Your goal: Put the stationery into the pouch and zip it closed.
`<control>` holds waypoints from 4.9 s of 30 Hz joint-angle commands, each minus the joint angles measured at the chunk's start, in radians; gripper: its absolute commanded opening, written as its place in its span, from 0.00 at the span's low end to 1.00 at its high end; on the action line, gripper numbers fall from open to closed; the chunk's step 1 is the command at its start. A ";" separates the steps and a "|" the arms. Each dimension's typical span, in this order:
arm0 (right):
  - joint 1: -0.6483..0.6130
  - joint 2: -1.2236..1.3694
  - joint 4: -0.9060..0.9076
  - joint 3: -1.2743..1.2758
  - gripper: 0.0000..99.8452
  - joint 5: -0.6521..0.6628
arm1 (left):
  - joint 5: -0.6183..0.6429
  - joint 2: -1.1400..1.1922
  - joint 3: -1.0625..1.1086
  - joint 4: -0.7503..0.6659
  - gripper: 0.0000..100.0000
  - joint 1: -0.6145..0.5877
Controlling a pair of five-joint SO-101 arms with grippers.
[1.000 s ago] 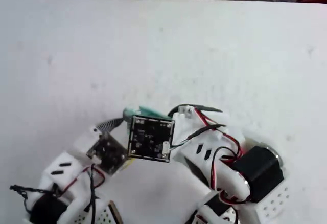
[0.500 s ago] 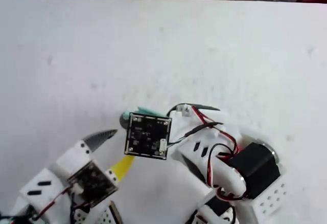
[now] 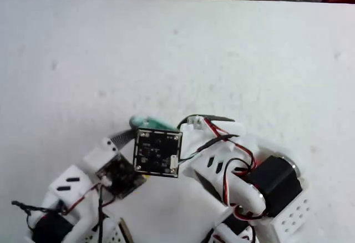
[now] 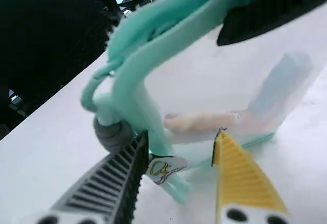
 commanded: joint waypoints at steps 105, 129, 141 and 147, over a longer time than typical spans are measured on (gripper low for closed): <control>-0.292 -0.220 -0.335 0.404 0.21 -0.298 | 0.117 0.004 -0.094 0.031 0.02 0.200; -0.154 -0.228 -0.412 0.256 0.02 -0.333 | 0.117 0.004 -0.087 0.032 0.02 0.200; -0.127 -0.231 -0.440 0.236 0.02 -0.400 | 0.117 0.004 -0.087 0.032 0.02 0.200; -0.090 -0.229 -0.398 0.236 0.02 -0.400 | 0.117 0.004 -0.091 0.032 0.02 0.200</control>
